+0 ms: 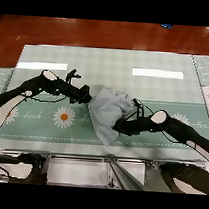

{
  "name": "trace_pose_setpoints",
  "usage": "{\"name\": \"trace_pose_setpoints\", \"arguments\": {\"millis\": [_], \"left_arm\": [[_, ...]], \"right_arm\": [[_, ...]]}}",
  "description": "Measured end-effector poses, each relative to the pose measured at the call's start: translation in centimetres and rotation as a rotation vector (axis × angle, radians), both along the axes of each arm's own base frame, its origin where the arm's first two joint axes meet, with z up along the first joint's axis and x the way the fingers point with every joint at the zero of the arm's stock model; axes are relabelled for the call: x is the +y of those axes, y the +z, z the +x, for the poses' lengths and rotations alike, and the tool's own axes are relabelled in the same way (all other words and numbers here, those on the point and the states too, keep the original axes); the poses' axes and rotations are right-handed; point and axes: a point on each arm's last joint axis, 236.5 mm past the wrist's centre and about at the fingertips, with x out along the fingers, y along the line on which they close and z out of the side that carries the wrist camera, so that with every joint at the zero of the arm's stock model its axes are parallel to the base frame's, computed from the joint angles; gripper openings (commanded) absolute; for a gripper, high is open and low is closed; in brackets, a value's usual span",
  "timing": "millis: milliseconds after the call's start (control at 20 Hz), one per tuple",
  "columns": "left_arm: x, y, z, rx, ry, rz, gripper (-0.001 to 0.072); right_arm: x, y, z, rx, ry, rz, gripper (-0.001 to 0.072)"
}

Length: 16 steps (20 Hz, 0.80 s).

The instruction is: Fold the shirts.

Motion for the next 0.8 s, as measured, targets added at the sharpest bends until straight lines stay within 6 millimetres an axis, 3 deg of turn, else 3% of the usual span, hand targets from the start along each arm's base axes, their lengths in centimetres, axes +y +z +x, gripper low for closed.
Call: {"name": "trace_pose_setpoints", "arguments": {"millis": [50,100,200,250,300,400,500,600,700,800], "left_arm": [[0.0,0.0,0.0,0.001,-0.001,-0.001,0.0021],[0.1,0.1,0.0,0.002,-0.001,-0.004,0.0022],[0.7,1.1,0.8,-0.014,0.005,-0.017,0.0021],[1.3,2.0,1.7,-0.038,0.02,-0.023,0.0021],[2.0,3.5,2.7,-0.072,0.031,-0.036,0.0021],[4.1,7.4,5.6,-0.173,0.08,-0.053,0.0021],[7.0,13.0,8.8,-0.321,0.146,-0.06,0.0021],[10.3,20.0,11.1,-0.492,0.219,-0.057,0.0021],[13.2,26.9,12.0,-0.657,0.283,-0.045,0.0021],[15.5,34.3,11.2,-0.832,0.329,-0.027,0.0021]], "right_arm": [[0.4,-0.1,0.6,-0.018,0.02,-0.004,0.0024],[1.1,0.3,1.2,-0.041,0.048,0.006,0.0024],[2.7,3.0,2.3,-0.091,0.126,0.068,0.0024],[3.1,5.0,3.1,-0.131,0.167,0.097,0.0024],[3.3,8.0,5.2,-0.21,0.177,0.128,0.0023],[2.0,15.2,9.5,-0.393,0.179,0.158,0.0023],[-0.9,24.0,13.7,-0.611,0.136,0.156,0.0023],[-4.6,32.9,15.8,-0.818,0.087,0.128,0.0024],[-8.1,40.6,15.4,-0.99,0.048,0.08,0.0024],[-10.9,46.5,13.6,-1.13,0.013,0.017,0.0024]]}}
